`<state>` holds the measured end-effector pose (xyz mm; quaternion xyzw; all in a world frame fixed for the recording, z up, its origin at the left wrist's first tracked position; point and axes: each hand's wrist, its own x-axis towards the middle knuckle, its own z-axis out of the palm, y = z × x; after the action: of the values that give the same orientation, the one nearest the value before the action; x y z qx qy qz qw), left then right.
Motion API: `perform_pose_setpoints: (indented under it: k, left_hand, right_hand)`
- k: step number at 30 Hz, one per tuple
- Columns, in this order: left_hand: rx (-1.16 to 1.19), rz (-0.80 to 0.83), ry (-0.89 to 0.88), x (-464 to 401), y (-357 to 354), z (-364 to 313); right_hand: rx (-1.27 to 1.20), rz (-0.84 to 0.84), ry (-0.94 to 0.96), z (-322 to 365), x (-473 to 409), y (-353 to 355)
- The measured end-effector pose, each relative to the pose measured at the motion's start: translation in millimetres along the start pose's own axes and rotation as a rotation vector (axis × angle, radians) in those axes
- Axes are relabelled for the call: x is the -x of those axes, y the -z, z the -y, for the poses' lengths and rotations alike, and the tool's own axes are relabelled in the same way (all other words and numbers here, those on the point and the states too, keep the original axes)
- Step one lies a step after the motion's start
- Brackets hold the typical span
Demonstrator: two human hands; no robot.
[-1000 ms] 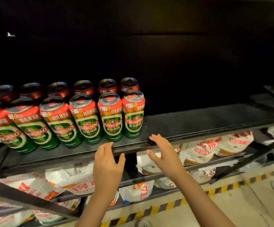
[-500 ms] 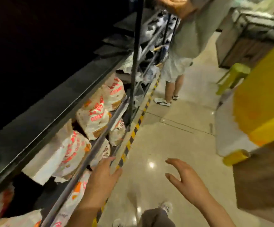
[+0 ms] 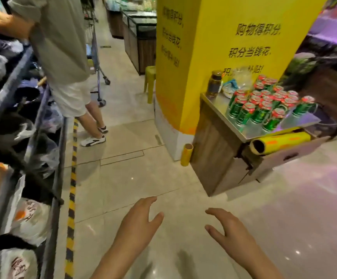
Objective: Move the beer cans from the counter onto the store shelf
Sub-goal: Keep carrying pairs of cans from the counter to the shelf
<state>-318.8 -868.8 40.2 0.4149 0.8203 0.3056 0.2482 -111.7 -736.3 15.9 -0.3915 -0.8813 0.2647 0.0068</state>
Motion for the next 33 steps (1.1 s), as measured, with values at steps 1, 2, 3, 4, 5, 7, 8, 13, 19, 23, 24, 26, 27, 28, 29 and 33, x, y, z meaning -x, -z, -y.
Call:
perform_pose_setpoints:
  k: [1, 2, 3, 4, 5, 7, 8, 13, 19, 23, 24, 26, 27, 28, 29, 33]
  left_hand:
    - [0.003, 0.021, -0.038, -10, -17, -20]
    - [0.009, 0.039, -0.073, -20, -33, -41]
    - [0.019, 0.054, -0.104, -29, -49, -61]
    - [0.03, 0.066, -0.13, -37, -64, -79]
    - [0.042, 0.076, -0.154, -44, -78, -97]
    - [0.058, 0.097, -0.2, -55, -105, -131]
    - [0.058, 0.114, -0.222, -60, -117, -146]
    - [0.036, 0.207, -0.309, -94, -161, -201]
    - [0.004, 0.2, -0.266, -166, -194, -240]
    - [0.041, 0.18, -0.214, -228, -209, -265]
    - [0.059, 0.174, -0.207, -246, -212, -273]
    - [0.075, 0.171, -0.2, -281, -220, -291]
    - [0.075, 0.171, -0.204, -297, -224, -301]
    - [0.076, 0.17, -0.212, -312, -230, -312]
    - [0.075, 0.168, -0.22, -327, -237, -323]
    - [0.042, 0.194, -0.245, -372, -267, -361]
  right_hand:
    - [-0.018, -0.029, -0.038, -22, 6, 13]
    - [-0.035, -0.059, -0.078, -43, 12, 25]
    - [-0.052, -0.087, -0.121, -64, 19, 37]
    - [-0.068, -0.11, -0.163, -83, 25, 47]
    - [-0.084, -0.131, -0.203, -101, 31, 57]
    - [-0.111, -0.166, -0.258, -131, 40, 75]
    - [-0.127, -0.182, -0.273, -143, 43, 82]
    - [-0.228, -0.225, -0.315, -188, 35, 113]
    - [-0.264, -0.215, -0.273, -236, -27, 159]
    - [-0.229, -0.224, -0.209, -272, -88, 201]
    - [-0.216, -0.229, -0.189, -281, -103, 214]
    - [-0.214, -0.262, -0.159, -299, -128, 241]
    - [-0.221, -0.285, -0.155, -309, -139, 254]
    - [-0.228, -0.308, -0.157, -320, -149, 265]
    - [-0.237, -0.329, -0.167, -333, -158, 274]
    - [-0.292, -0.348, -0.237, -390, -183, 292]
